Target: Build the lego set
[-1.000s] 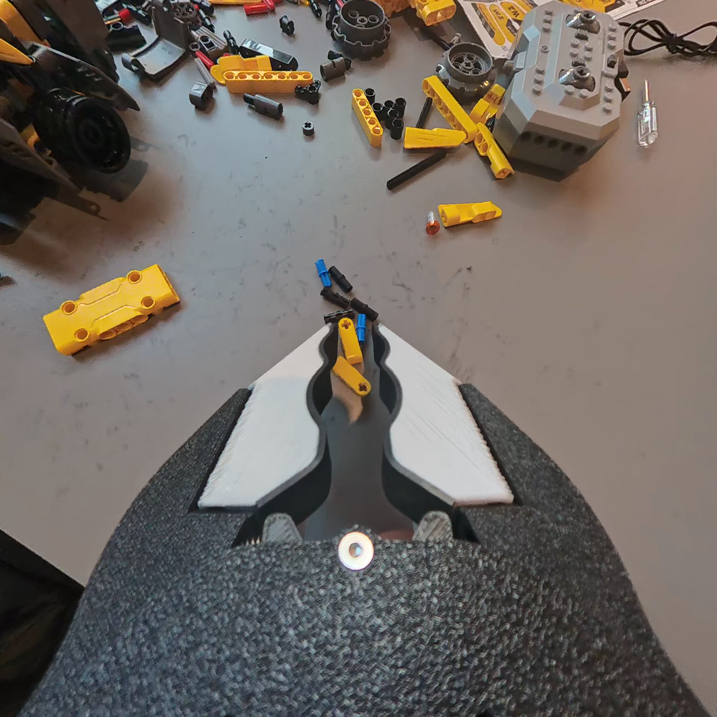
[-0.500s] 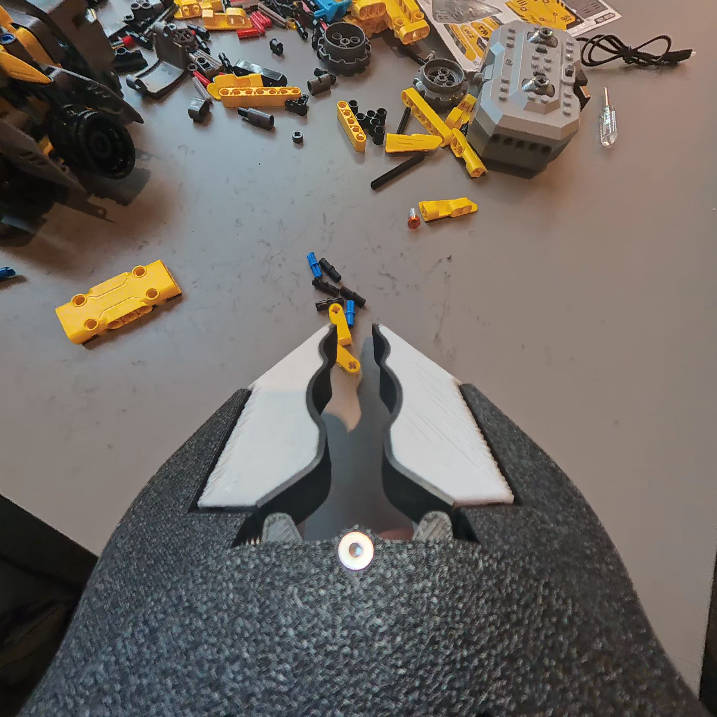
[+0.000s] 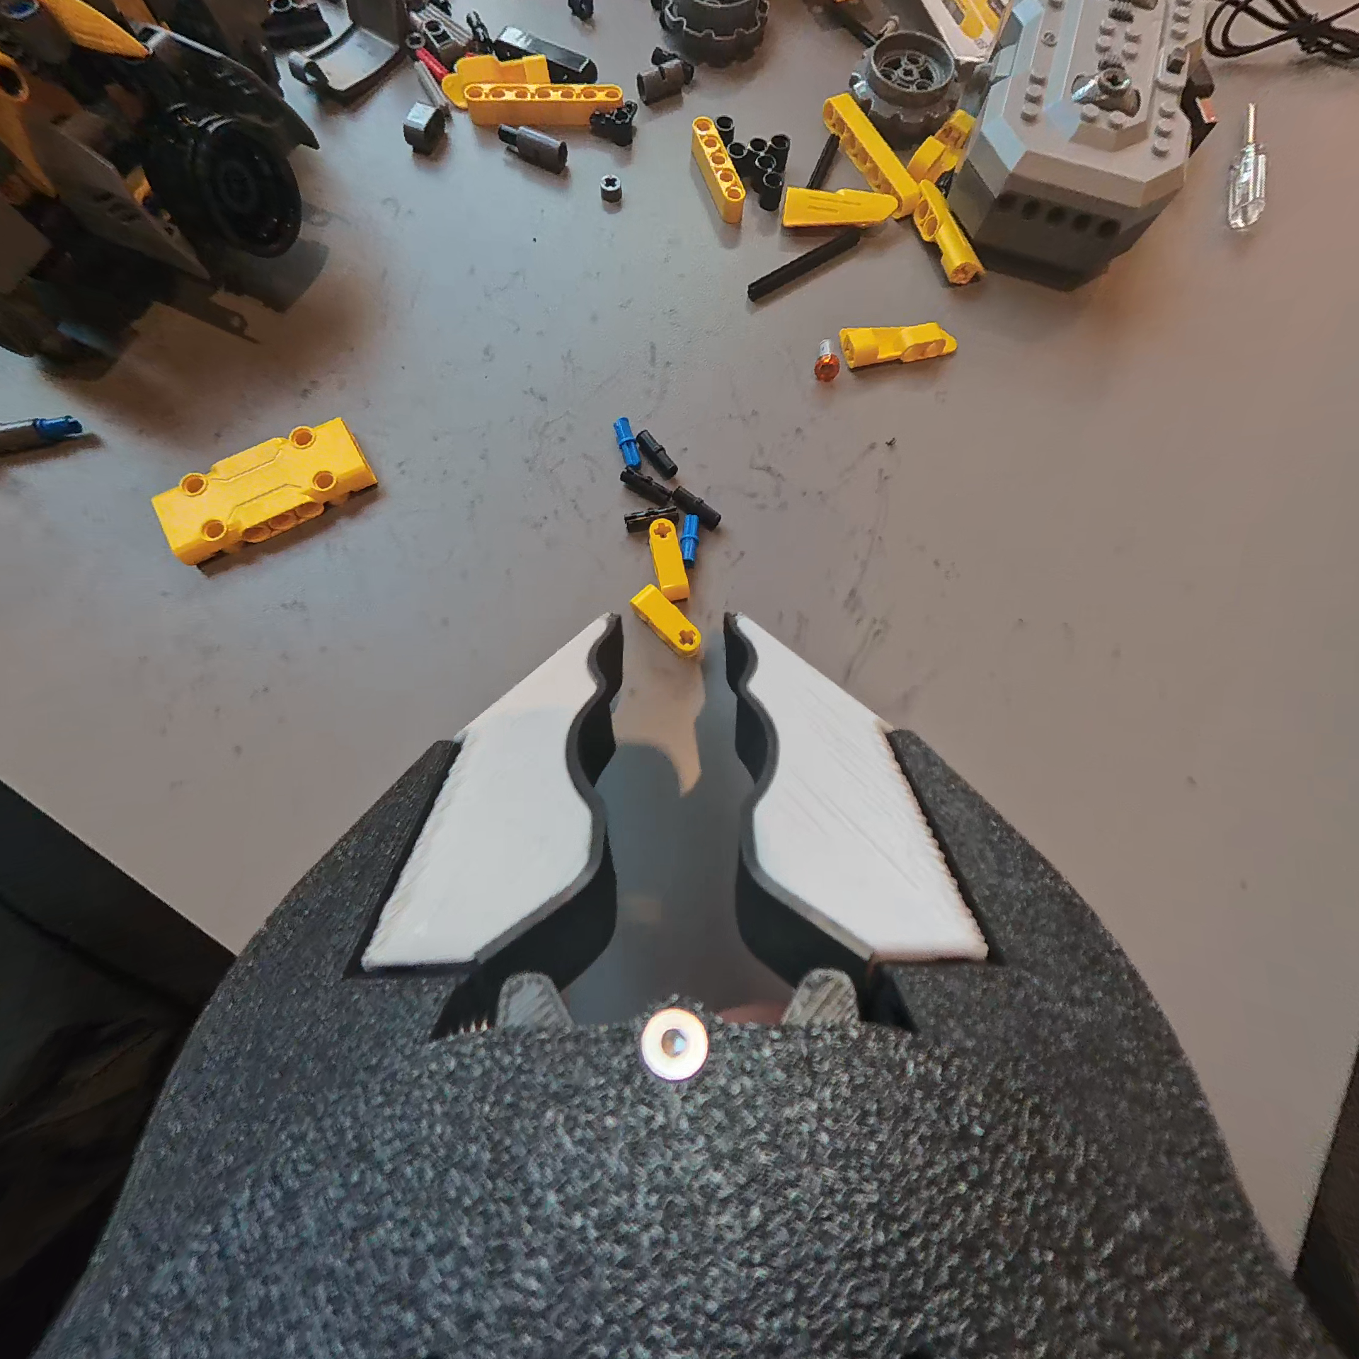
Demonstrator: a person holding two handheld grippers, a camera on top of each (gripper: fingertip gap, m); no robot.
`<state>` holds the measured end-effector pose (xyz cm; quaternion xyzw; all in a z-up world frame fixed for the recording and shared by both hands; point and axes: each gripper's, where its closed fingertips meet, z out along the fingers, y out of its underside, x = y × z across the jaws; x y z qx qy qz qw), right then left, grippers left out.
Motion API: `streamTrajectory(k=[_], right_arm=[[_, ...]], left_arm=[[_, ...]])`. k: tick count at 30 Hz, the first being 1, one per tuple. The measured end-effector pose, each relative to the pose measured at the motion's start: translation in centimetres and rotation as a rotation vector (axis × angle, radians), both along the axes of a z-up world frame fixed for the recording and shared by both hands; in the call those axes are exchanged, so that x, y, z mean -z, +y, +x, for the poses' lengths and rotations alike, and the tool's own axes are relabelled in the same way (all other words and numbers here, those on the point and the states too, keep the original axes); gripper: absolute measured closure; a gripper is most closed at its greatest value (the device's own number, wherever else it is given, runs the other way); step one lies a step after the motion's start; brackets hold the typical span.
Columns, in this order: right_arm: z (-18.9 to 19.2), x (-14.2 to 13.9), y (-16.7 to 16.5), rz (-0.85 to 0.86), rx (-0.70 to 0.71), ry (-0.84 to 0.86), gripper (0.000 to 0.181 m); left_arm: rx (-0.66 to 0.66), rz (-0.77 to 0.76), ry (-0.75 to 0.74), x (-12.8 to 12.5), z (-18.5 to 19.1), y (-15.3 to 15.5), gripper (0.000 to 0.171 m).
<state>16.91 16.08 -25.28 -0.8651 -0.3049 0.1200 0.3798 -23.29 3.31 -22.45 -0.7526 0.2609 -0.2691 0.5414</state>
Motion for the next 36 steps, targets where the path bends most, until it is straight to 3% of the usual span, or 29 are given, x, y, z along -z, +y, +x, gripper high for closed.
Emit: streamTrajectory(k=[12,21,36], right_arm=[[-0.4,1.1,0.1,-0.042,-0.025,0.022,0.153],[-1.1,1.1,-0.5,-0.050,-0.051,0.015,0.169],[-0.1,0.2,-0.8,-0.041,-0.053,0.032,0.163]], left_arm=[[-0.002,-0.001,0.009,0.1,-0.3,0.0,0.134],[0.011,-0.007,-0.013,-0.1,-0.5,-0.1,0.135],[0.011,-0.010,-0.015,-0.1,-0.3,0.0,0.134]])
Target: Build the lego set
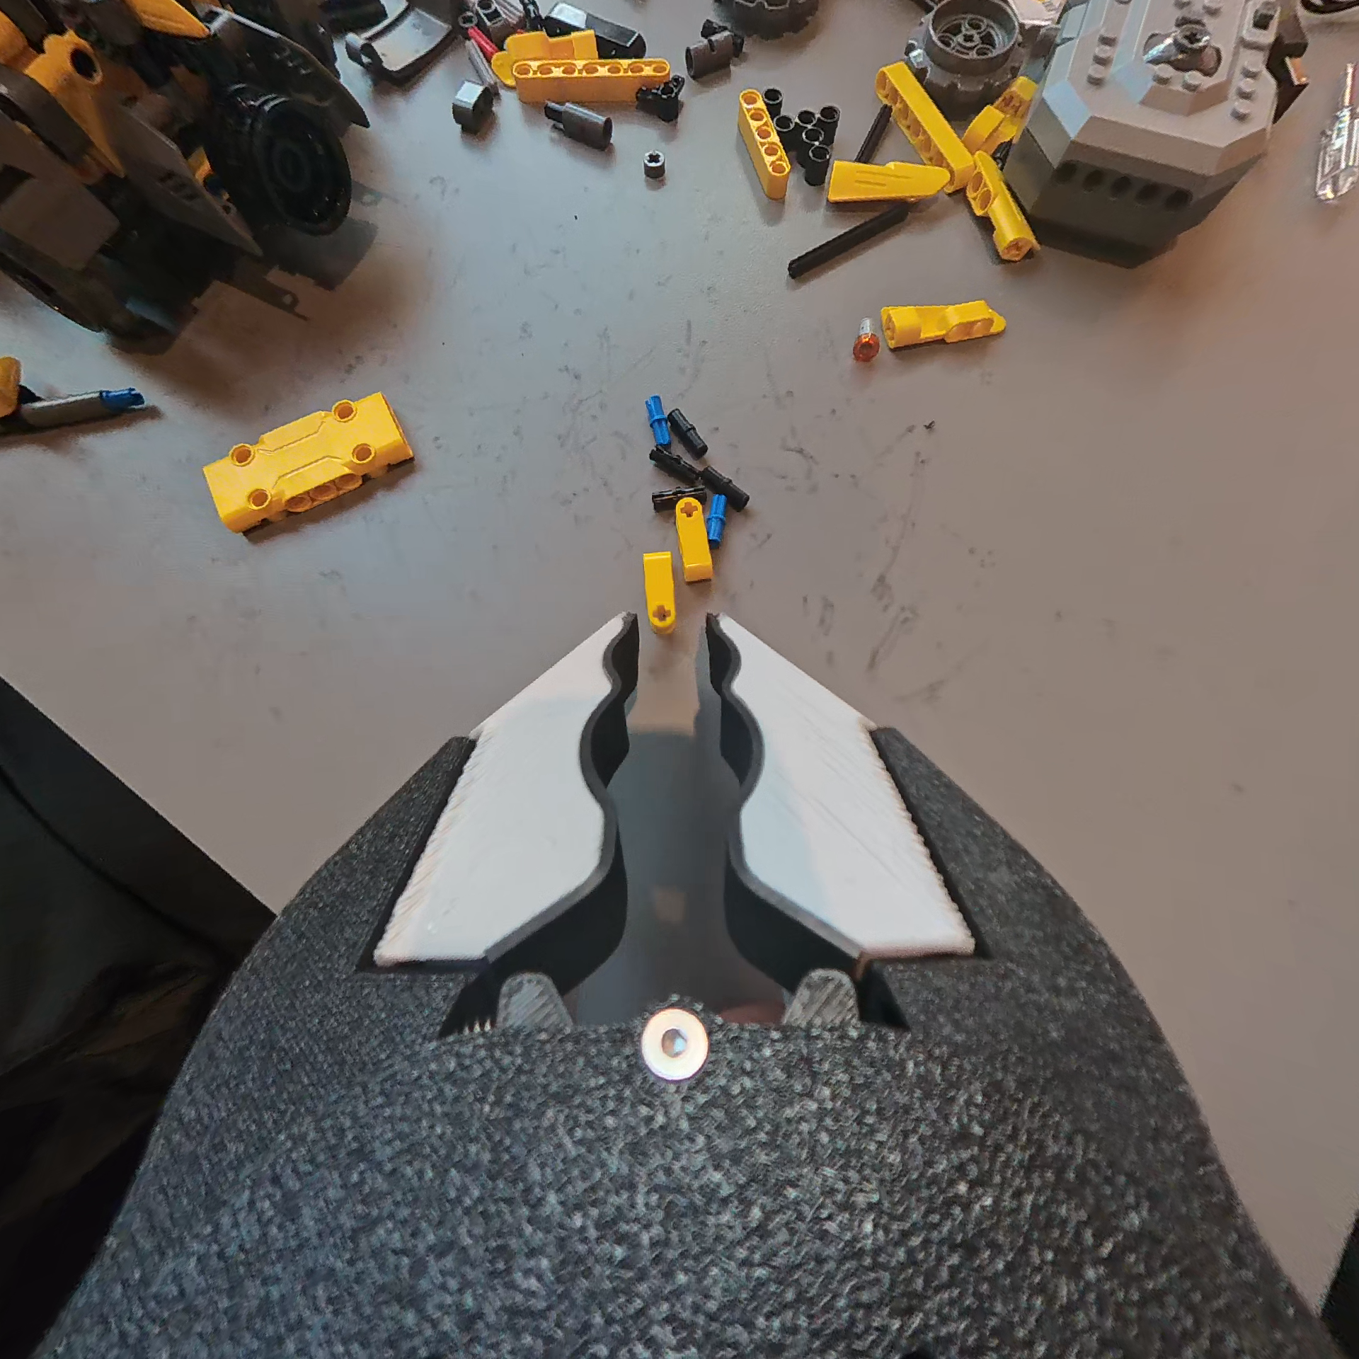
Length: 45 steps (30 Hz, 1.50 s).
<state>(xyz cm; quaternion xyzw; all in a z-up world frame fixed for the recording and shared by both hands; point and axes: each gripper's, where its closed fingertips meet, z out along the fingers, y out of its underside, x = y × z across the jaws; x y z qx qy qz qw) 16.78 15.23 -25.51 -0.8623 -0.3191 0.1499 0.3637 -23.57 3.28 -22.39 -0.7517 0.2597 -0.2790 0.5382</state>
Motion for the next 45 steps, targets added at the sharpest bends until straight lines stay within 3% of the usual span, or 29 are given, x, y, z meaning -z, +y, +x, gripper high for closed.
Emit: streamTrajectory(k=[8,12,16,19,22,24,27,33,40,45], right_arm=[[-0.6,0.5,0.5,-0.023,-0.035,0.007,0.158],[-1.2,0.9,0.1,-0.039,-0.074,-0.013,0.174],[-4.4,-0.1,-2.8,-0.037,-0.291,0.013,0.174],[-6.2,-0.3,-4.7,-0.054,-0.488,-0.080,0.173],[-6.5,0.3,-5.4,-0.135,-0.584,-0.227,0.166],[-5.6,0.9,-4.8,-0.155,-0.585,-0.362,0.151],[-5.2,0.5,-3.6,-0.112,-0.549,-0.433,0.152],[-5.3,0.3,-4.7,-0.079,-0.487,-0.382,0.154],[-6.0,-1.4,-6.3,-0.032,-0.414,-0.184,0.154],[-6.8,-1.0,-5.9,-0.027,-0.422,-0.176,0.154]], left_arm=[[-0.003,0.006,0.021,0.1,0.3,0.0,0.133],[0.001,0.006,0.030,0.2,0.5,-0.1,0.132],[0.012,0.005,0.034,0.2,0.7,-0.4,0.132],[0.027,0.000,0.030,0.2,1.0,-0.7,0.132],[0.037,-0.009,0.034,0.3,1.2,-1.0,0.132],[0.039,-0.002,0.043,0.2,1.2,-1.2,0.132],[0.037,0.019,0.049,-0.3,1.0,-1.3,0.132],[0.040,0.027,0.046,-0.7,0.8,-1.5,0.132],[0.057,0.017,0.039,-0.5,1.2,-1.6,0.132],[0.060,0.026,0.052,-0.6,1.5,-1.8,0.132]])
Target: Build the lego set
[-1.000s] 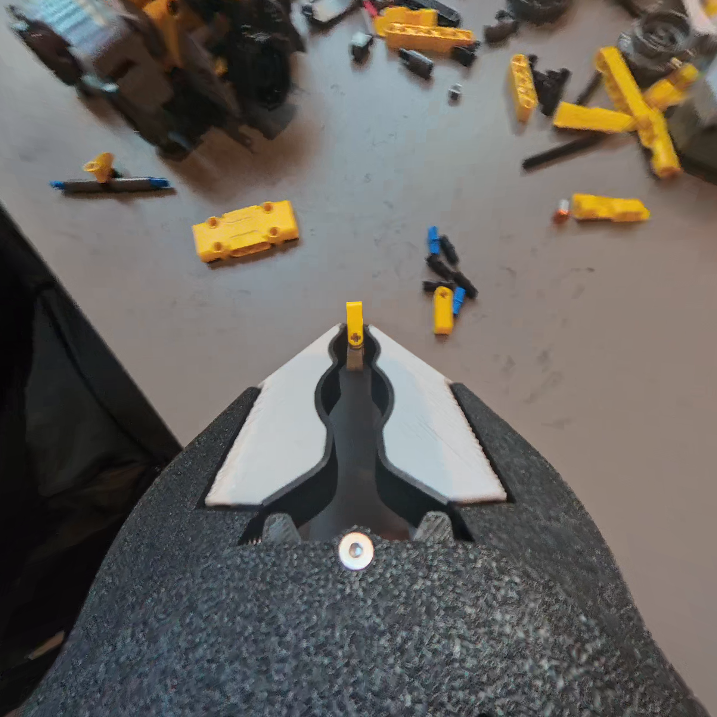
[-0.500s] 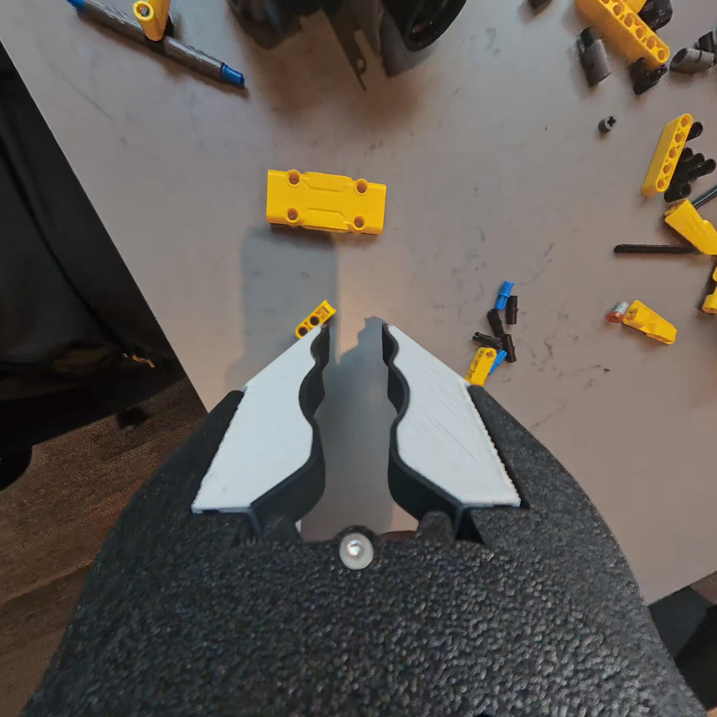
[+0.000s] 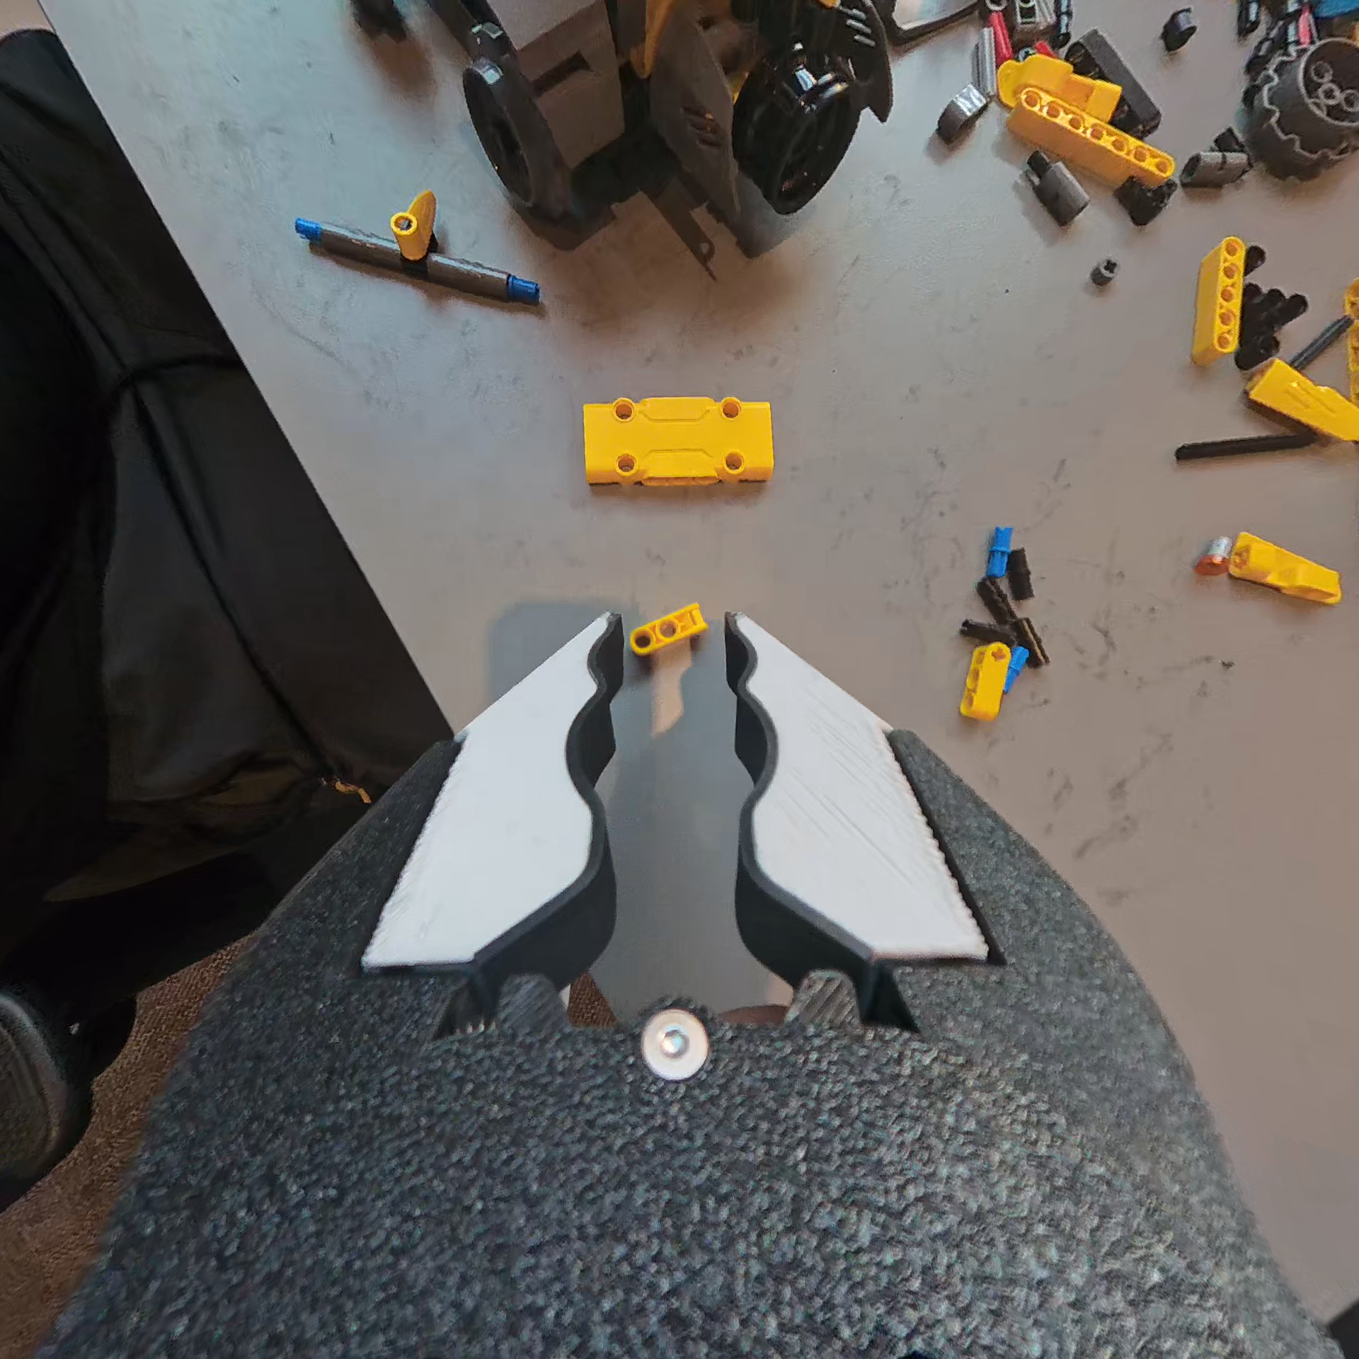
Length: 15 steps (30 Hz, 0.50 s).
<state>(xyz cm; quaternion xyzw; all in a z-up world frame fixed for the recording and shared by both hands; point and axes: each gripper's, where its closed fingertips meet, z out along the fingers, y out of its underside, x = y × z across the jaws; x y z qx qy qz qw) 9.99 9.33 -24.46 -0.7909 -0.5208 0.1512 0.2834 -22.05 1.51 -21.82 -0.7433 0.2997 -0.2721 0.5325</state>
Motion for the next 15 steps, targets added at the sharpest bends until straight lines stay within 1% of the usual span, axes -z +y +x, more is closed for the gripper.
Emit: streamTrajectory(k=[2,4,7,10,12,15], right_arm=[[-1.1,0.0,0.6,0.014,0.000,0.020,0.152],[-2.7,-0.2,1.2,0.013,0.017,0.049,0.133],[-4.0,0.6,1.8,0.018,0.026,0.014,0.125],[-4.9,1.7,2.7,0.004,0.015,0.002,0.123],[-5.1,1.5,3.7,-0.010,0.010,0.014,0.125],[-4.5,1.4,5.9,-0.017,0.022,0.007,0.127]], left_arm=[[-0.002,0.000,0.004,0.0,0.0,0.0,0.132],[-0.003,-0.005,0.011,0.3,0.0,0.0,0.132],[-0.001,-0.006,0.024,0.4,0.1,-0.1,0.132],[0.000,0.005,0.024,0.3,0.1,-0.1,0.132],[0.005,-0.005,0.021,0.4,0.2,-0.1,0.132],[0.011,-0.008,0.024,0.5,0.2,-0.2,0.132]])
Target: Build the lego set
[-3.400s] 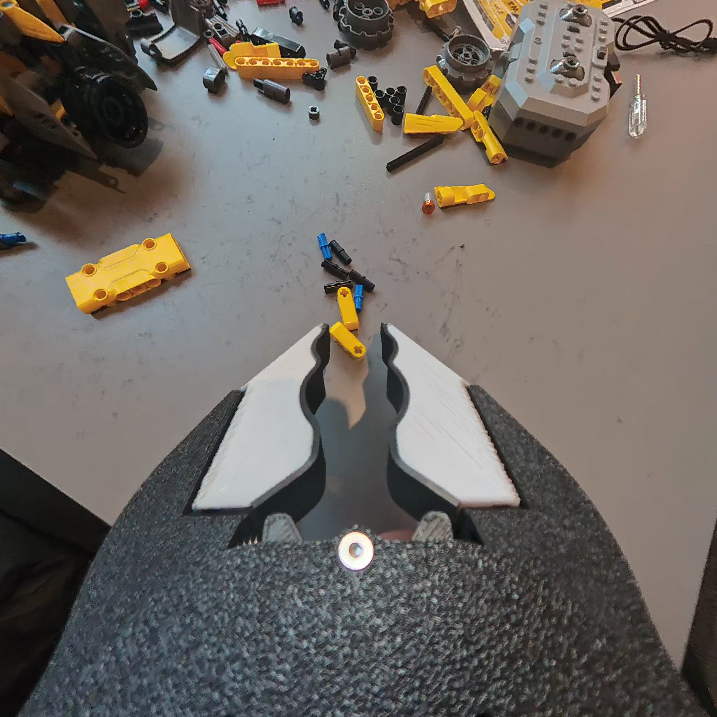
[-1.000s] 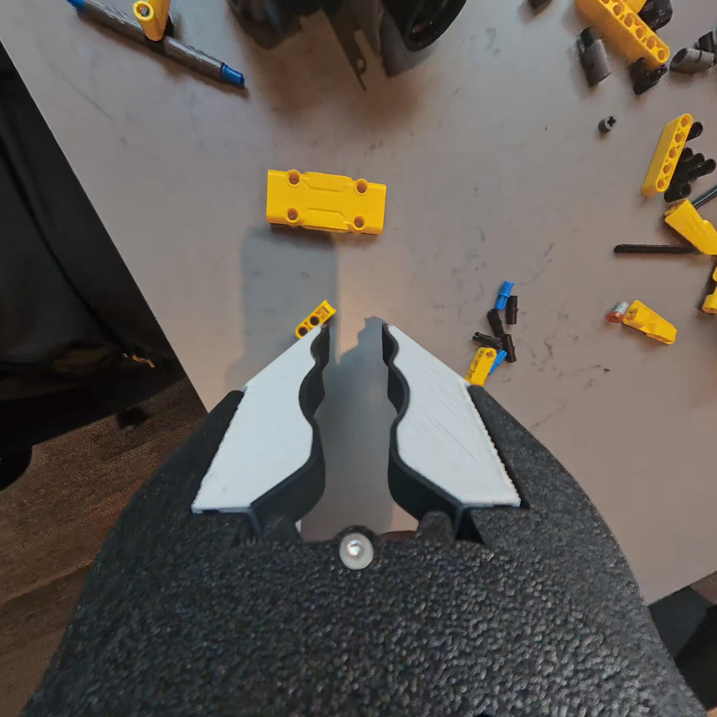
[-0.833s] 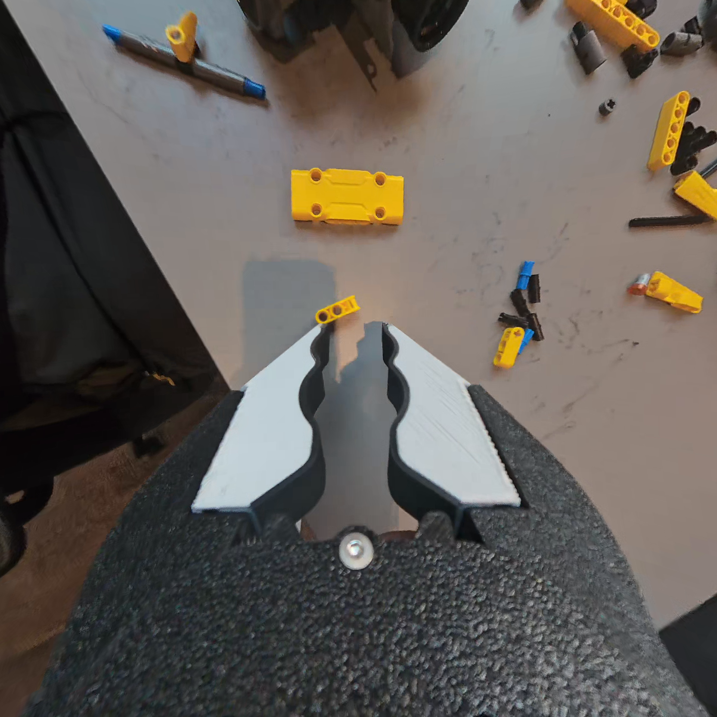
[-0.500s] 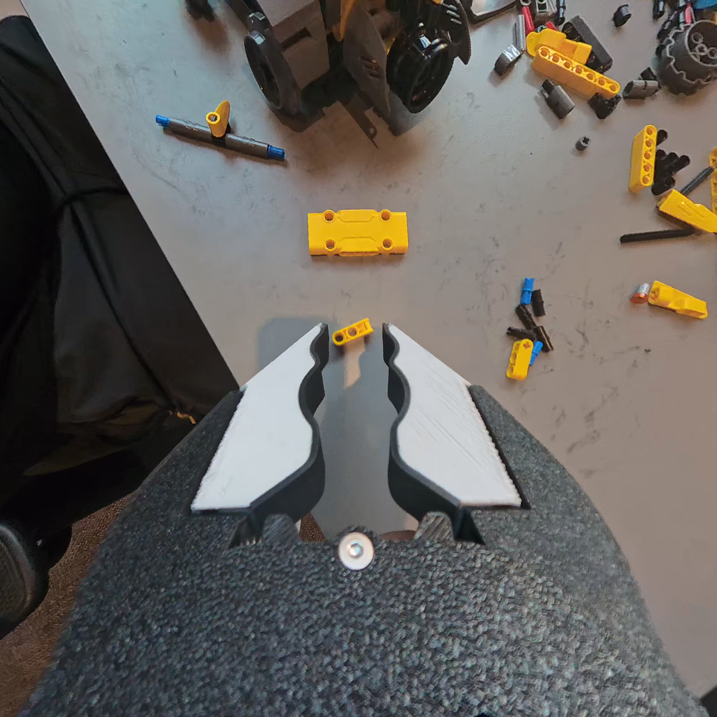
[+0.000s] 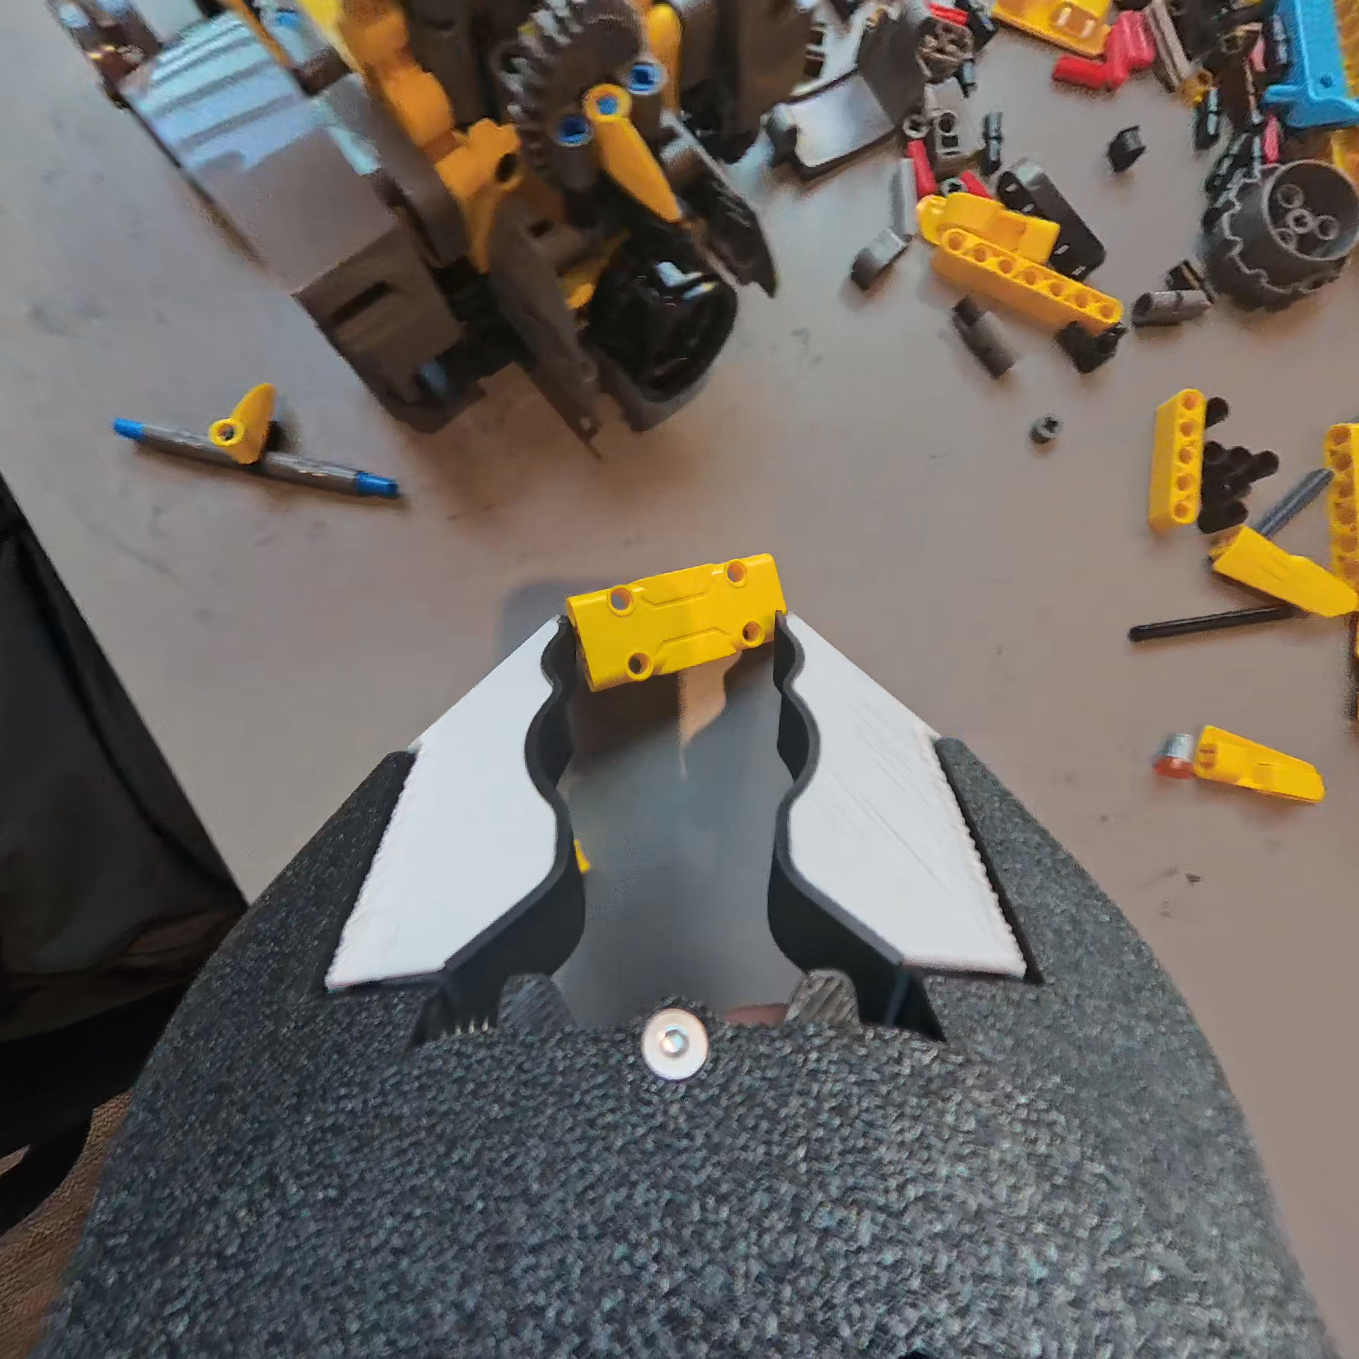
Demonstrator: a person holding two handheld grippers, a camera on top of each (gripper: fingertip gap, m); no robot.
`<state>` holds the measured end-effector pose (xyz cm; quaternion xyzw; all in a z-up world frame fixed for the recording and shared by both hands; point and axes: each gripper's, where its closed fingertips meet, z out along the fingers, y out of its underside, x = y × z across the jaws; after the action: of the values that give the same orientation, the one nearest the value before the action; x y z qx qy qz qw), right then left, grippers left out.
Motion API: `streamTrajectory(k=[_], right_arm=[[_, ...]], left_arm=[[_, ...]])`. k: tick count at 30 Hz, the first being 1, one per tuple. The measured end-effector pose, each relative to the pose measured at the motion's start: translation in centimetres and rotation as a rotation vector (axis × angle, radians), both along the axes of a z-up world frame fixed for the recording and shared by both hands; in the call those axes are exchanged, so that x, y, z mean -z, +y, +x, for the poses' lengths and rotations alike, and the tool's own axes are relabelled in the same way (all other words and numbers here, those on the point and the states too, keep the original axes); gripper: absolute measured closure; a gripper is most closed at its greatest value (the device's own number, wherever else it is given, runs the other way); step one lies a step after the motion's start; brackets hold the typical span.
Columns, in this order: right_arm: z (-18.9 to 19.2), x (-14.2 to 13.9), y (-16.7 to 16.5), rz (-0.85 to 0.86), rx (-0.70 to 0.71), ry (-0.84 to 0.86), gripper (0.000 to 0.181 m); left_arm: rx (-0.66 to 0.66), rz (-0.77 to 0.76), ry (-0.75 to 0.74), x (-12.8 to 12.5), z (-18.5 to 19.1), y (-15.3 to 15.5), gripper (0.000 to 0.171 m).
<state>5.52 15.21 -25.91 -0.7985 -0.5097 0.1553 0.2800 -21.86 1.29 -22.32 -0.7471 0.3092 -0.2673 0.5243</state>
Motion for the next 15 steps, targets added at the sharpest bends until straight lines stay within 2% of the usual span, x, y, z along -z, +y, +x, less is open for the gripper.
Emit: streamTrajectory(k=[2,5,7,11,15], right_arm=[[0.3,-0.2,0.5,-0.024,0.002,-0.011,0.125],[1.3,-1.4,0.3,0.031,0.013,-0.048,0.121],[1.4,-2.8,-0.8,0.039,0.048,0.017,0.122],[-1.4,-5.0,-5.0,0.026,0.069,0.213,0.133],[-5.2,-2.4,-8.6,-0.047,0.055,0.239,0.139]], left_arm=[[-0.002,0.014,0.003,-0.3,-0.1,0.0,0.132],[-0.004,0.029,0.006,-0.5,-0.4,0.0,0.132],[0.000,0.027,0.007,-0.5,-0.4,-0.1,0.132],[0.018,0.000,-0.014,-0.2,-0.1,0.0,0.132],[0.030,-0.008,-0.012,0.1,0.3,-0.1,0.132]])
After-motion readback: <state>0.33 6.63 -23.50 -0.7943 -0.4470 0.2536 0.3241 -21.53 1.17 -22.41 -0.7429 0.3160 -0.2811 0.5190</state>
